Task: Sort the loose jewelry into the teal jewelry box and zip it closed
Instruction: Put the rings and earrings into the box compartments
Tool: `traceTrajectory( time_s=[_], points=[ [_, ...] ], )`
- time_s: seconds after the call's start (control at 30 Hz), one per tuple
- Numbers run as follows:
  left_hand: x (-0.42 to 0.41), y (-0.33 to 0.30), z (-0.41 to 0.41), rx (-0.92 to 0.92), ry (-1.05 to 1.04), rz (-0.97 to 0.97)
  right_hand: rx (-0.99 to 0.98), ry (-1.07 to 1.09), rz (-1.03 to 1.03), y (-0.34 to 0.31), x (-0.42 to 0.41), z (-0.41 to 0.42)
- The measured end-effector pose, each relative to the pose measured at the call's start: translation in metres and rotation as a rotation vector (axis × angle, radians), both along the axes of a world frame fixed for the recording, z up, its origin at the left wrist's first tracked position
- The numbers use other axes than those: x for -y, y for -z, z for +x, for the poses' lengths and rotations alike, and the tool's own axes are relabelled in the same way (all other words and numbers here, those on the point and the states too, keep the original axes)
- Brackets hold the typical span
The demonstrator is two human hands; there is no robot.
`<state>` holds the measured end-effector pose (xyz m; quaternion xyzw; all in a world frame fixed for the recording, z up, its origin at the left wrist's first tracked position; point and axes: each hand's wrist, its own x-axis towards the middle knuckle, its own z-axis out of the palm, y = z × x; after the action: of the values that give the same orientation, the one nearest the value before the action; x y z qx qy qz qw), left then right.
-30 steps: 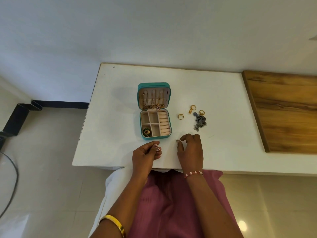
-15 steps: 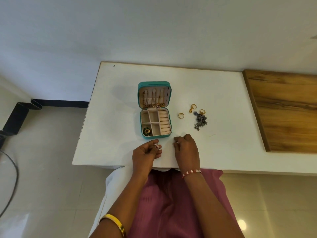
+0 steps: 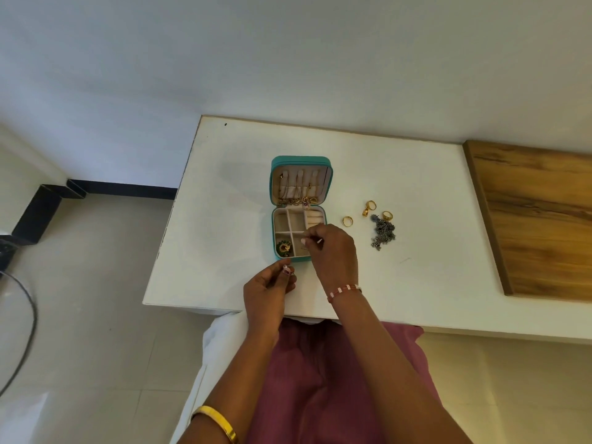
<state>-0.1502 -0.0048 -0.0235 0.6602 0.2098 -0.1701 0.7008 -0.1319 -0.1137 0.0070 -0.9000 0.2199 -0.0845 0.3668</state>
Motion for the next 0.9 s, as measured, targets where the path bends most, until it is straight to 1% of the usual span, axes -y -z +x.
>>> traceTrajectory(
  time_s=[0.1,0.23,0.3,0.43,0.47,0.53,0.63,0.73,0.9],
  points=[
    [0.0,0.0,0.001,-0.014,-0.013,-0.007,-0.086,-0.091,-0.107,0.009,-0.002,0.008],
    [0.0,0.0,0.001,-0.015,0.002,-0.006,-0.116,-0.129,-0.207,0.015,-0.003,0.013],
    [0.0,-0.001,0.0,-0.008,0.009,-0.011,-0.101,-0.107,-0.178,0.013,-0.002,0.013],
    [0.0,-0.006,0.0,0.026,0.004,-0.043,0.02,0.002,-0.11,0.006,-0.001,-0.008],
    [-0.001,-0.006,-0.001,0.042,0.006,-0.043,0.041,0.018,-0.071,0.006,-0.002,-0.018],
    [-0.001,-0.008,-0.001,0.082,0.036,-0.019,0.072,0.047,0.074,0.006,-0.008,-0.037],
    [0.0,-0.011,-0.003,0.154,0.134,0.073,0.056,0.06,0.259,0.01,-0.021,-0.054],
    [0.001,-0.013,-0.004,0.21,0.206,0.152,0.04,0.046,0.257,0.015,-0.025,-0.054],
    [0.003,-0.013,-0.006,0.211,0.259,0.177,0.008,0.072,0.224,0.016,-0.018,-0.049]
  ],
)
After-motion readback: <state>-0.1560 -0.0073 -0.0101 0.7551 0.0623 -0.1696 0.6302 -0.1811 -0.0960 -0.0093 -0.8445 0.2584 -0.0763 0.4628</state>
